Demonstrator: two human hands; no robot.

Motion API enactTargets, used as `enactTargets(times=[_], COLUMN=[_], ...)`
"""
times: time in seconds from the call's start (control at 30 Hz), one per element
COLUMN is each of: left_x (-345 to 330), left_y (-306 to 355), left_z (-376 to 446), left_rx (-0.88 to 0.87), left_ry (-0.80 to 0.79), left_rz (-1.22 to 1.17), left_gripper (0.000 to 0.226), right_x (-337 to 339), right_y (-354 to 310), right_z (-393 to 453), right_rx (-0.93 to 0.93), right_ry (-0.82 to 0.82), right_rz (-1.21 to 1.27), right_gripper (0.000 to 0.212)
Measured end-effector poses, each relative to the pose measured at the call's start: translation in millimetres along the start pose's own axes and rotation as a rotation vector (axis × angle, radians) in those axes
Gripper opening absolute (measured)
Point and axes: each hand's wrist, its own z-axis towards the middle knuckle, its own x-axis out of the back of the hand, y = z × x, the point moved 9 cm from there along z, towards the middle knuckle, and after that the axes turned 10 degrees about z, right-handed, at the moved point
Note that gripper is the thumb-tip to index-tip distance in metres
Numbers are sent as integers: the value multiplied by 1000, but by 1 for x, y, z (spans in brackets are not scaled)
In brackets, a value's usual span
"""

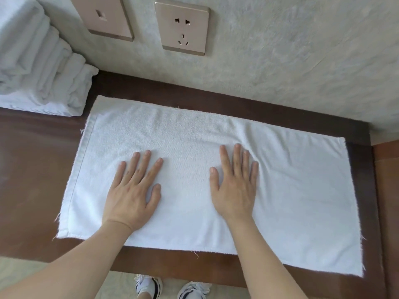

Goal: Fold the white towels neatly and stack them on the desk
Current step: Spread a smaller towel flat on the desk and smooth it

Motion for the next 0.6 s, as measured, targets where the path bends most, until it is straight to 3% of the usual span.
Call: enactTargets(times=[0.2, 0.37, 0.6], left_x=[2, 2, 1], left_y=[-1, -1, -2], left_z=[0, 0, 0], left_rx=[3, -3, -3], left_ry=[30, 35, 27], left_rz=[-28, -34, -39], left_gripper=[61, 62, 63], right_x=[26, 14, 60], right_y=[64, 12, 141], right_z=[27, 45, 67], right_rx=[-315, 94, -251], right_ry=[27, -60, -2], right_rz=[36, -34, -34], right_gripper=[69, 65, 68])
